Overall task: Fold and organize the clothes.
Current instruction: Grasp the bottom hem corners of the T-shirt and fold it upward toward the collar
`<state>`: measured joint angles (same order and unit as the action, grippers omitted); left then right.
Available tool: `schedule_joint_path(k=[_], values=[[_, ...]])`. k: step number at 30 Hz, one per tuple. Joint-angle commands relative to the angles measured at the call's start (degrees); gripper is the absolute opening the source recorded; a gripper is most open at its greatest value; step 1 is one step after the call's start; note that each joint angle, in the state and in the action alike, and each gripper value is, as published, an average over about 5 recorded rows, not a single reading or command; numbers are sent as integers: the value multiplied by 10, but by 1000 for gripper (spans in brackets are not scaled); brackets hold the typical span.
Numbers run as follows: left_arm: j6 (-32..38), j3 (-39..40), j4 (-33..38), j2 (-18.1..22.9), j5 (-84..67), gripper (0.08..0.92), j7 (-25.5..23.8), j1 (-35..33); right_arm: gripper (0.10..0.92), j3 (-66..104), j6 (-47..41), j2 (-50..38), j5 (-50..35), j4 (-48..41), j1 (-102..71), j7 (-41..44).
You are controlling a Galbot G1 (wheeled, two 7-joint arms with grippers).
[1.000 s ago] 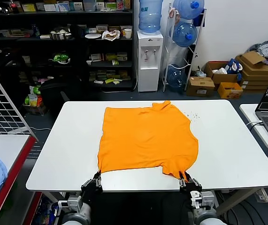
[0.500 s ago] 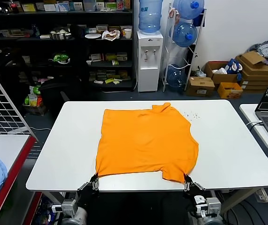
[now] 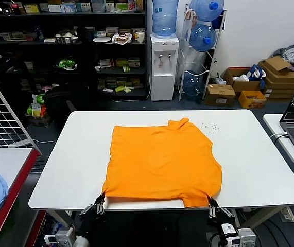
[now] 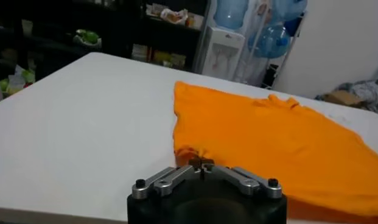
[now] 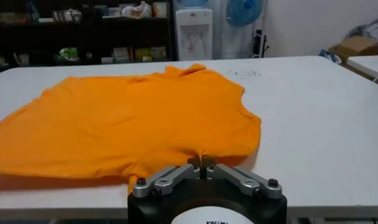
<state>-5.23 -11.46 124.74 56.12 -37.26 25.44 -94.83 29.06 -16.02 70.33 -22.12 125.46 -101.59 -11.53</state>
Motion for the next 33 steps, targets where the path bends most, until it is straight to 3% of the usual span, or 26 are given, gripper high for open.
schedule_joint_path(k=[1, 7, 16, 24, 33], values=[[7, 6, -16, -36, -58, 92, 12, 86, 125, -2, -8, -36, -40, -5, 77, -31], [6, 58, -89, -42, -87, 92, 22, 207, 125, -33, -46, -110, -121, -60, 208, -79], [-5, 118, -176, -24, -88, 92, 31, 317, 125, -89, -104, -154, -201, -139, 338, -111], [-22, 145, -220, -18, -87, 92, 36, 372, 125, -126, -132, -146, -226, -180, 401, -123], [-30, 155, -238, -11, -86, 92, 40, 389, 146, -144, -135, -132, -219, -202, 422, -113]])
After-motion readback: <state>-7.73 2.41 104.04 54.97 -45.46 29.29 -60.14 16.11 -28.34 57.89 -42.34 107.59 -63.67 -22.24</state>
